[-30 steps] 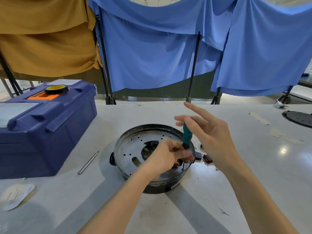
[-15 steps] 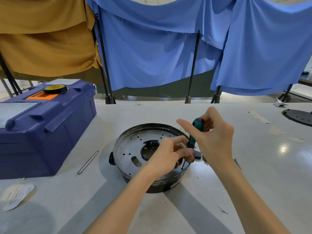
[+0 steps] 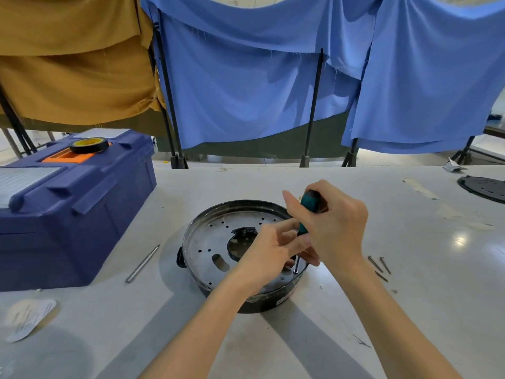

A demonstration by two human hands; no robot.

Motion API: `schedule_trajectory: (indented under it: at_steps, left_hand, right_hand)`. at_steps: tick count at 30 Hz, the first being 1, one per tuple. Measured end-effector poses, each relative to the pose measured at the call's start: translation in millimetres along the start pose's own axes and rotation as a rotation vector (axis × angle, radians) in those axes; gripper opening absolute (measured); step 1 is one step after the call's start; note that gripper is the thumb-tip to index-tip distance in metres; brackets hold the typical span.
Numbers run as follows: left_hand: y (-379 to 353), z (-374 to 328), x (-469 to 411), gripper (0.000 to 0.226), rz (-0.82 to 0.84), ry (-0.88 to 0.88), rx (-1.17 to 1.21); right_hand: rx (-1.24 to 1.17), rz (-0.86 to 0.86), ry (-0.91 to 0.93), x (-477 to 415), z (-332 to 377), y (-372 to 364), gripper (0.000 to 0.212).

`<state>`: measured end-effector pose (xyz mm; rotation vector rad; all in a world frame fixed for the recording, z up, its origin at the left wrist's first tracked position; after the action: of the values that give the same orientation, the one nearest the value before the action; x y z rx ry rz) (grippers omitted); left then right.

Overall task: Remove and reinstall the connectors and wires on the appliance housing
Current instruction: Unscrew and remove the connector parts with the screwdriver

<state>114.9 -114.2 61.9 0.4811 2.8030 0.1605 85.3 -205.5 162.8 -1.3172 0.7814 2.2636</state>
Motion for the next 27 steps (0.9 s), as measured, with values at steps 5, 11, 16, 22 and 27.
schedule_trajectory:
  at_steps: [5,11,16,22,27]
  left_hand:
    - [0.1,1.9,1.3,0.03,0.027,0.013,0.019]
    - [5.4,0.3,1.5,0.022,0.061,0.068,0.037]
    - [6.2,-2.4,2.6,0.02,0.108,0.082,0.044]
    - [14.2,-3.5,4.0,0.021,0.032,0.028,0.048]
    - [16.9,-5.0,6.0,0.023,0.008,0.033,0.071]
  right_hand:
    - [-0.013,0.106,-0.043,-7.4,-5.9,-4.1,0.028]
    - [-0.419,0.381,-0.244,1.8,-20.9,-21.7,0.019]
    - [-0.094,0.035,0.018,4.6,2.0,0.9,0.013]
    - [-0.007,-0.129,-0.042,16.6,5.3,6.8,0.029]
    - [-0.126,0.125,-0.128,3.9,-0.8,-4.3,0.026]
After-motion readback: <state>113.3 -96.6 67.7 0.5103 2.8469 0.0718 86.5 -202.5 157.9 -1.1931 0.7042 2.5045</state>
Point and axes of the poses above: each hand's wrist, its own x-axis away from the middle knuckle, its own y-axis out of the back of the hand, z = x × y, the point moved 9 cm from there along -x, towards the middle knuckle, and after that the axes turned 4 degrees about -y, right-handed, at the moved point
